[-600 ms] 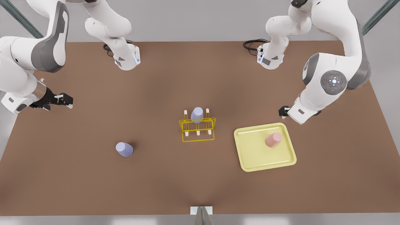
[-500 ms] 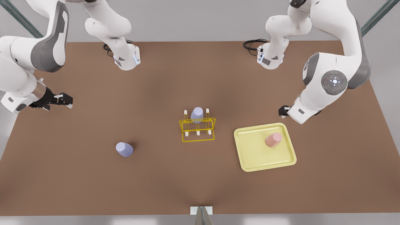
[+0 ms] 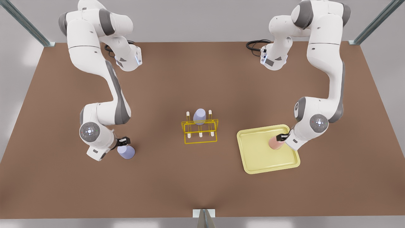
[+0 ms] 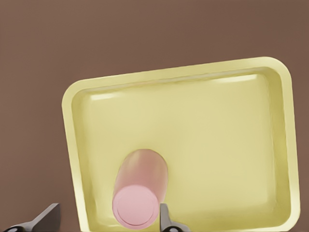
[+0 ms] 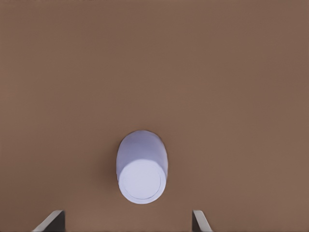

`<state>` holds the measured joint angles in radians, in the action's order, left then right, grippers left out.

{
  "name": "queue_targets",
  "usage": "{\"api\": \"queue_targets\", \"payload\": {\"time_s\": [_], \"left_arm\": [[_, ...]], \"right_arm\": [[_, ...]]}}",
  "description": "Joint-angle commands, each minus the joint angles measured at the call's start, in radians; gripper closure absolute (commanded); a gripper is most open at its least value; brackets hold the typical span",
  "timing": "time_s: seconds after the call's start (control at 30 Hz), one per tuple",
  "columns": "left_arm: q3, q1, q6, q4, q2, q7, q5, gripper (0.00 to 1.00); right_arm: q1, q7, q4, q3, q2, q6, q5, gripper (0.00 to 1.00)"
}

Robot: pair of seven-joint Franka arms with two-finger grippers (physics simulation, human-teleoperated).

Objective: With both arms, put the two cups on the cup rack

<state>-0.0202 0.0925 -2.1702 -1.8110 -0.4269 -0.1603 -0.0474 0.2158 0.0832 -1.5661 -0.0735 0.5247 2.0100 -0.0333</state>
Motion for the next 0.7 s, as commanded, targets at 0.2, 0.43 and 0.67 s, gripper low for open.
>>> {"api": "queue_targets", "payload": {"time_s": [0.2, 0.43, 0.67], "left_arm": [[0.005, 0.015, -0.189, -0.042, -0.045, 0.053, 0.006, 0.0], [0.005, 0.019, -0.264, -0.131, -0.046, 0.047, 0.009, 0.0], [0.005, 0.032, -0.299, -0.129, -0.085, 0.053, 0.046, 0.0]], "right_arm": [[-0.021, -0.152, -0.118, 0.0, -0.009, 0.28, 0.096, 0.01], [-0.015, -0.132, -0.184, 0.0, -0.005, 0.25, 0.095, 0.0], [-0.021, -0.094, -0.21, 0.0, 0.031, 0.26, 0.096, 0.0]]}}
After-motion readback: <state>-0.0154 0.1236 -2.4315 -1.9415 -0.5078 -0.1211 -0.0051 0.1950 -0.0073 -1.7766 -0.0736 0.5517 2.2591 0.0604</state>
